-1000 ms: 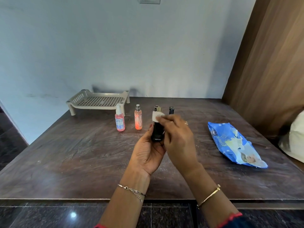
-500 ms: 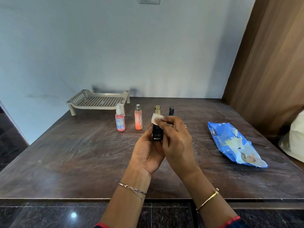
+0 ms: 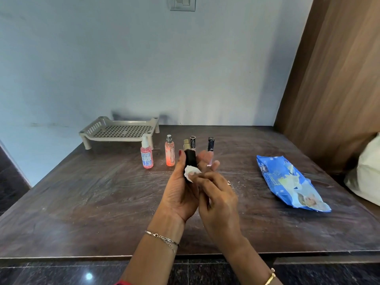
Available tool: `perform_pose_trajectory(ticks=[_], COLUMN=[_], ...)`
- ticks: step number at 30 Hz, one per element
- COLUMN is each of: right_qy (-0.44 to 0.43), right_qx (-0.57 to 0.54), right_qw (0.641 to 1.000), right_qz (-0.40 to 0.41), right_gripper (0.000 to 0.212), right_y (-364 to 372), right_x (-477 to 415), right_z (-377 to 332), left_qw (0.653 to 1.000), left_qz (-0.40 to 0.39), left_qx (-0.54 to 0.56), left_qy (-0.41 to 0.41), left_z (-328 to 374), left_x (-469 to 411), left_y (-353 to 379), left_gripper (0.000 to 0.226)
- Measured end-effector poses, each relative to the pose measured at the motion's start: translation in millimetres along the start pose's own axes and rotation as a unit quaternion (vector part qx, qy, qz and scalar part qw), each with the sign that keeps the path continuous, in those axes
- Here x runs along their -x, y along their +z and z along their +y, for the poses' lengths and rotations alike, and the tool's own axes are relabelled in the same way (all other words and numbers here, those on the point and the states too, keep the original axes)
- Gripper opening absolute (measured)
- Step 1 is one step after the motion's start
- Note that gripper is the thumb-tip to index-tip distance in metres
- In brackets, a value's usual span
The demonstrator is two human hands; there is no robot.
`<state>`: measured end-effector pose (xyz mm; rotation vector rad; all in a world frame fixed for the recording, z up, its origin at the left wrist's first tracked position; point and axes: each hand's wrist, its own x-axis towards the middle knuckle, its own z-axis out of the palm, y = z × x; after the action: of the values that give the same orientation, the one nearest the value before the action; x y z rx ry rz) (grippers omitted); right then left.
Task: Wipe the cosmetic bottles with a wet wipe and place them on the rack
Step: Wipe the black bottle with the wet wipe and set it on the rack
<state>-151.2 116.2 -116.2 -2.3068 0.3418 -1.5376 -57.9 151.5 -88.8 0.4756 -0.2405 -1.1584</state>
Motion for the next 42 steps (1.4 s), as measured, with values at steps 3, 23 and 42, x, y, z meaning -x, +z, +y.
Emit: perform_pose_trajectory(ticks=[3,23,42], right_qy=[0.001,0.098,-0.01], right_qx=[0.023,-0.052,0.093], right_qw=[1.0,0.993,0.993], right_qz=[-0.001,0.033,-0.078], right_gripper=[0.033,0.026,0.039], right_y=[0.3,8.3,4.5], right_x=[-11.0,-8.7,1.0], right_z=[-0.8,-1.8,-0.3], left_qw=[1.0,0.999,0.999], left_qz=[-0.009,0.035,0.027], left_qx=[-0.01,0.028,0.041], left_qy=[-0.014,0.003,-0.016], left_z=[-3.1,-4.2,-1.1], left_x=[-0.8,-3.3,-10.3], left_y=[-4.0,-3.3,-16.7], left_gripper=[0.054,0.04,0.038])
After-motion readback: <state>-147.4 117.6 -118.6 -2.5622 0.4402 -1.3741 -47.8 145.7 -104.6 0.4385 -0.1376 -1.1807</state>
